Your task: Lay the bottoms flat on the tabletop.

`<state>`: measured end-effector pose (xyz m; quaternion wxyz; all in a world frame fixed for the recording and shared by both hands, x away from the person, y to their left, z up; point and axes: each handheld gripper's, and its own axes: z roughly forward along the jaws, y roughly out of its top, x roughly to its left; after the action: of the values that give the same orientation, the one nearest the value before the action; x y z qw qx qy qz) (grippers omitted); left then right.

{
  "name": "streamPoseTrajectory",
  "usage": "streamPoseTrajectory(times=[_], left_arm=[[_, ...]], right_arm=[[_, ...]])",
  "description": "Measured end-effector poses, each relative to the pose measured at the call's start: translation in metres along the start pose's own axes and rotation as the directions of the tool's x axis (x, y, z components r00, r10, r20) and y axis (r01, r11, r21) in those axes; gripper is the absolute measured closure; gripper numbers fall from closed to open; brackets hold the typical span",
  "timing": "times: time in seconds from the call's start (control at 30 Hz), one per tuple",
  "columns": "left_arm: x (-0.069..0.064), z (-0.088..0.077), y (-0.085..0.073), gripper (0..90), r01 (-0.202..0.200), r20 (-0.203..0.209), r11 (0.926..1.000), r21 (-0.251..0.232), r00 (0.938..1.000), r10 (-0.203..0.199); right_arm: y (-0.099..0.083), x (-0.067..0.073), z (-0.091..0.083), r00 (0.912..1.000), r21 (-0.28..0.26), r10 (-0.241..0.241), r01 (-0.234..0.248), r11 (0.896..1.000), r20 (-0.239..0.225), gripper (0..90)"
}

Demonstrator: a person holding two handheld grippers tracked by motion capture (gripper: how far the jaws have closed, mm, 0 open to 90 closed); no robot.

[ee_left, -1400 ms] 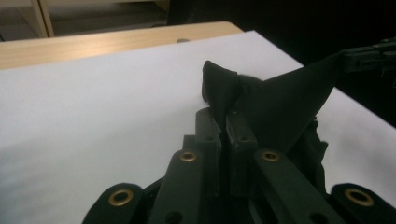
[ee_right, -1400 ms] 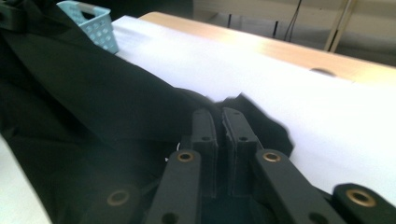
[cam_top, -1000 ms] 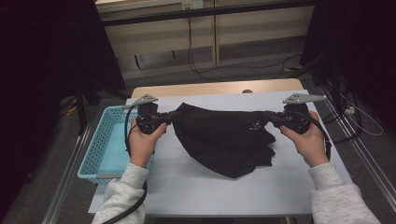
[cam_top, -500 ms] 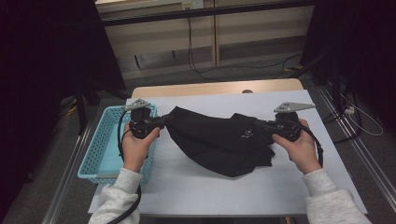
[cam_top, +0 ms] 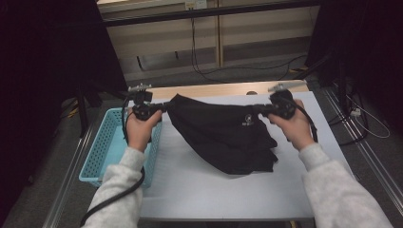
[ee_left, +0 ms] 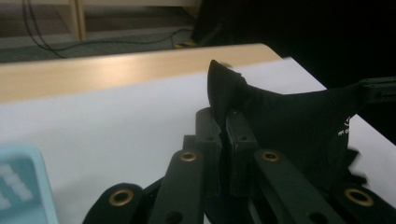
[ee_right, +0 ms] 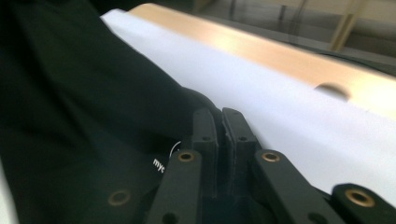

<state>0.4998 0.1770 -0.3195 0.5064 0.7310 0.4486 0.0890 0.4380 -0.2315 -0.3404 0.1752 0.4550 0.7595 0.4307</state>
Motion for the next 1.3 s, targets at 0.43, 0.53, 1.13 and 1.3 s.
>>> streamPoseTrajectory(times=[0.43, 0.53, 1.13, 1.3], left_arm=[[-0.024, 0.054, -0.027, 17.6, 0.016, -0.092, 0.9935, 0.112, 0.9957, -0.005], [-0.04, 0.049, -0.048, 14.8, -0.029, -0.051, 0.9898, 0.139, 0.998, 0.036], [-0.068, 0.043, -0.12, 10.3, -0.136, 0.014, 0.9652, 0.223, 0.9906, 0.136], [-0.069, 0.041, -0.125, 9.9, -0.156, 0.026, 0.9595, 0.235, 0.9877, 0.154]], right_arm=[[0.006, -0.01, 0.039, 0.9821, -0.05, 0.032, -0.023, 0.998, 0.186, 21.2], [-0.029, -0.004, 0.021, 0.9878, -0.03, 0.007, -0.003, 1.0, 0.155, 22.2], [-0.127, 0.034, -0.018, 0.9965, 0.055, -0.022, 0.018, 0.998, 0.08, 32.1], [-0.13, 0.04, -0.015, 0.9959, 0.089, -0.062, 0.056, 0.994, 0.066, 45.4]])
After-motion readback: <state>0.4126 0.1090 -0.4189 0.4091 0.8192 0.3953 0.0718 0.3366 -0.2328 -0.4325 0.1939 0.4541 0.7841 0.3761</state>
